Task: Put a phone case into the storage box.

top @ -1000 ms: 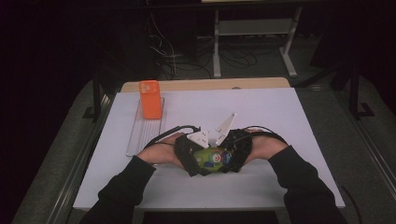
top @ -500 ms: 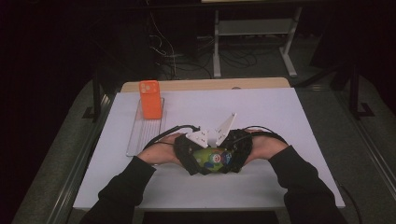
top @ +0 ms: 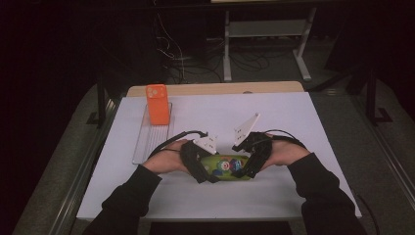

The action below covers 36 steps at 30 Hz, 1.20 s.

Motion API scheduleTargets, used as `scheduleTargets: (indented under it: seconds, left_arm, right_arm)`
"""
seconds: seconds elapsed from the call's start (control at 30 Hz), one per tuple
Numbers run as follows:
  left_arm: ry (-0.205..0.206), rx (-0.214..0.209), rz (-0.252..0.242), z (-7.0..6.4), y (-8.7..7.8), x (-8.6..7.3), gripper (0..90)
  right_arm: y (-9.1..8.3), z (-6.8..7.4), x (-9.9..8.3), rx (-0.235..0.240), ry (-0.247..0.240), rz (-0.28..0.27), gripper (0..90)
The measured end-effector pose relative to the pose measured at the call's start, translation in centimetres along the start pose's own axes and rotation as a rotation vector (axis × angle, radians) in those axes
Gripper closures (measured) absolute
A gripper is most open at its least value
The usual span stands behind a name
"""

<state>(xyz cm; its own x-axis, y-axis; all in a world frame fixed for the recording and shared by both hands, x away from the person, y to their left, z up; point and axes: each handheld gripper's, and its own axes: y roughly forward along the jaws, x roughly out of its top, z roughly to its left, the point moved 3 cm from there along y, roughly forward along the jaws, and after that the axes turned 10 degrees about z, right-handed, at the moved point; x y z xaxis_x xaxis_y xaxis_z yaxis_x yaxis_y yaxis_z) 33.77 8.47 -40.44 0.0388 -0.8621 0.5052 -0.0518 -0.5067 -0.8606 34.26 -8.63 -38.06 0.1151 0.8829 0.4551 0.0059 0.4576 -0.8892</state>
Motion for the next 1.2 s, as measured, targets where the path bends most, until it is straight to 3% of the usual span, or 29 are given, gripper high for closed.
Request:
scheduleTargets:
  seconds: [0.07, 0.13, 0.23, 0.37, 0.53, 0.67, 0.77, 0.8, 0.83, 0.87, 1.0, 1.2]
  left_arm:
    - [-0.029, 0.009, 0.003, 0.1, 0.0, -0.2, 15.6]
    - [-0.06, 0.028, 0.005, 0.4, -0.1, -0.5, 15.6]
    - [-0.101, 0.057, 0.011, 0.8, -0.1, -0.9, 15.6]
    - [-0.149, 0.086, 0.021, 1.3, -0.3, -1.3, 15.6]
    - [-0.214, 0.141, 0.035, 1.6, -0.2, -1.5, 15.6]
    - [-0.286, 0.178, 0.022, 2.0, -0.1, -1.5, 15.7]
    - [-0.318, 0.216, 0.025, 2.4, -0.1, -1.6, 15.7]
    - [-0.339, 0.223, 0.009, 2.5, 0.0, -1.6, 15.7]
    - [-0.331, 0.233, 0.027, 2.6, -0.2, -1.7, 15.7]
    - [-0.358, 0.243, 0.009, 2.6, 0.0, -1.6, 15.6]
    - [-0.394, 0.262, 0.009, 2.6, 0.1, -1.4, 15.7]
    - [-0.394, 0.275, 0.025, 2.5, 0.3, -1.4, 15.7]
  right_arm:
    - [-0.5, -0.4, -0.5, -0.021, 0.03, -0.019, 9.3]
    - [-1.1, -0.6, -1.2, -0.036, 0.09, -0.028, 9.0]
    - [-1.8, -1.4, -2.1, -0.088, 0.116, -0.072, 7.9]
    - [-2.2, -1.8, -3.4, -0.128, 0.213, -0.091, 6.7]
    - [-2.3, -2.0, -4.8, -0.161, 0.369, -0.111, 5.9]
    - [-1.8, -2.1, -6.0, -0.201, 0.453, -0.12, 5.6]
    - [-1.2, -2.1, -6.6, -0.221, 0.505, -0.122, 5.2]
    - [-1.0, -2.0, -6.8, -0.223, 0.515, -0.127, 5.1]
    - [-0.7, -2.0, -6.9, -0.216, 0.533, -0.13, 4.2]
    - [-0.5, -1.9, -7.0, -0.218, 0.55, -0.13, 3.6]
    - [0.5, -1.5, -7.0, -0.241, 0.584, -0.158, 1.9]
    - [2.2, -1.0, -6.8, -0.27, 0.661, -0.202, 1.8]
